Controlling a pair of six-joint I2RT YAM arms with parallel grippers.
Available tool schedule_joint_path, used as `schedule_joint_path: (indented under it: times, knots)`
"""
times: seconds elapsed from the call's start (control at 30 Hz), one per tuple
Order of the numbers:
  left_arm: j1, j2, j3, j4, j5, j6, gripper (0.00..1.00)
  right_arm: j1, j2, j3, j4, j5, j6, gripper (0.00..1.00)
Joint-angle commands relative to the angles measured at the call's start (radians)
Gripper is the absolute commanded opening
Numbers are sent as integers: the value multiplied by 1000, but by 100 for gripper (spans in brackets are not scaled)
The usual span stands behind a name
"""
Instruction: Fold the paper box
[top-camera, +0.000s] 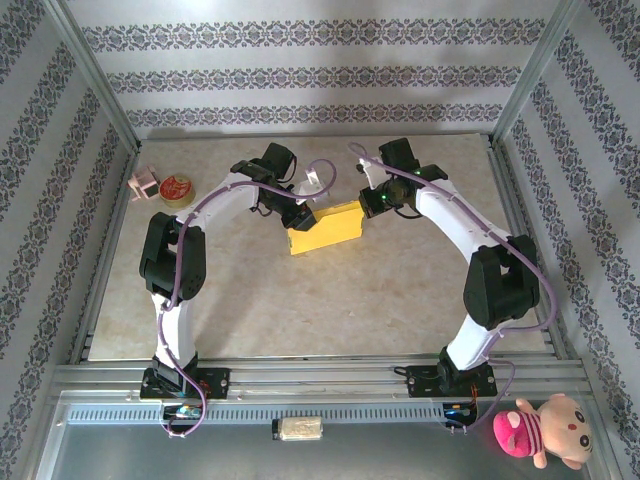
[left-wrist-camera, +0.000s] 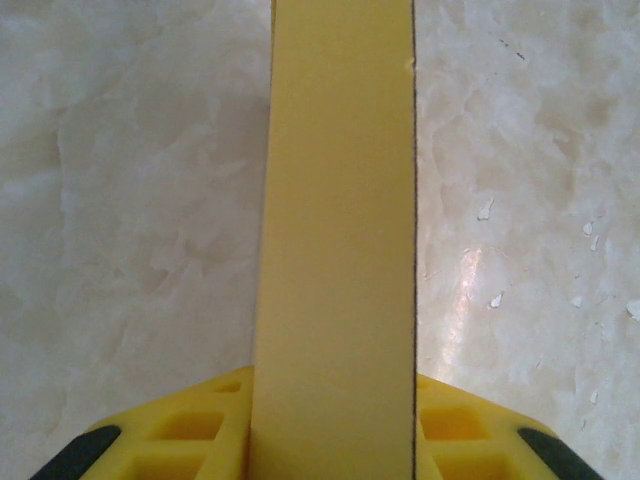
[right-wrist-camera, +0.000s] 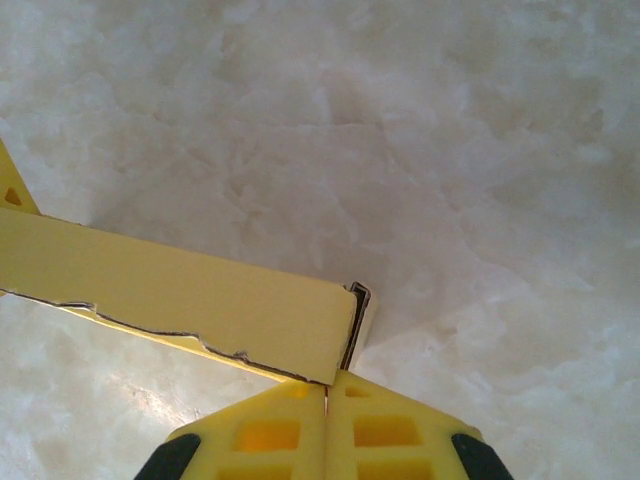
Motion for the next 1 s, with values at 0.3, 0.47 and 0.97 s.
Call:
schedule_joint_path:
  times: [0.3,0.47,0.97]
  knots:
    - [-28,-37,-60,132,-55,-99,35,57,35,-7,-27,-9,-31,4]
    - [-28,-141,-164,366,-60,-258,49,56,30,-3,-22,-16,-28,4]
    - [-9,-293,-237,486,-186,-469,60,59,24,-9,-16,-10,-25,4]
